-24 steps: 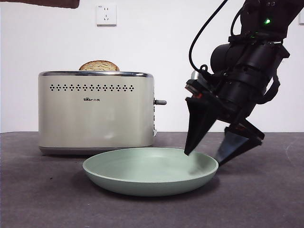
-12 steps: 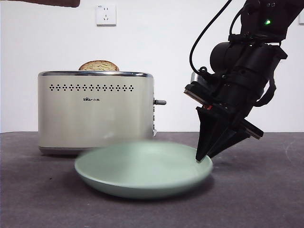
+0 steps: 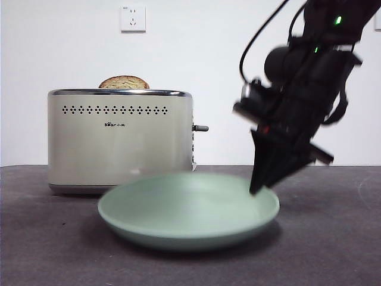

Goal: Take the bread from the toaster,put the bread on the plate,put the plate on the table

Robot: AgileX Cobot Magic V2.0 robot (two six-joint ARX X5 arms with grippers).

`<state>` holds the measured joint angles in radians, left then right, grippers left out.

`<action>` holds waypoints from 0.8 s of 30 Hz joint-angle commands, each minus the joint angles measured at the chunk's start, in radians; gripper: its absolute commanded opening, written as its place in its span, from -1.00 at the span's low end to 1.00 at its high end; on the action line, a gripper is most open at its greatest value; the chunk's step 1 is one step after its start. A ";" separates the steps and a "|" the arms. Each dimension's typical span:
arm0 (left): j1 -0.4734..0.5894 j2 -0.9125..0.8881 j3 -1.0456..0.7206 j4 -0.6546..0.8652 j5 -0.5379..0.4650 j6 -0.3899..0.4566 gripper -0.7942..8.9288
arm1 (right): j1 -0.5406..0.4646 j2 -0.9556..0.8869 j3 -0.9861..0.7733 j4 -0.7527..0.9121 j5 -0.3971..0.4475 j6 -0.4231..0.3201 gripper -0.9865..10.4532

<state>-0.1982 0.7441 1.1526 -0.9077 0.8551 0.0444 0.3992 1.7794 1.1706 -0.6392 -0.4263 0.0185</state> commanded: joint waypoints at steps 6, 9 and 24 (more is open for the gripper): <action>-0.066 0.119 -0.003 0.119 0.042 -0.108 -0.85 | 0.014 -0.303 0.002 -0.024 -0.044 0.048 -0.86; -0.098 0.181 -0.003 0.183 0.044 -0.137 -0.85 | 0.014 -0.394 0.002 -0.069 -0.043 0.053 -0.86; -0.332 0.552 -0.003 0.461 -0.071 -0.280 -0.85 | 0.017 -0.545 0.002 -0.184 -0.042 0.059 -0.86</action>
<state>-0.5274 1.2972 1.1526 -0.4557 0.7818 -0.2310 0.4137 1.2392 1.1740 -0.8337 -0.4599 0.0669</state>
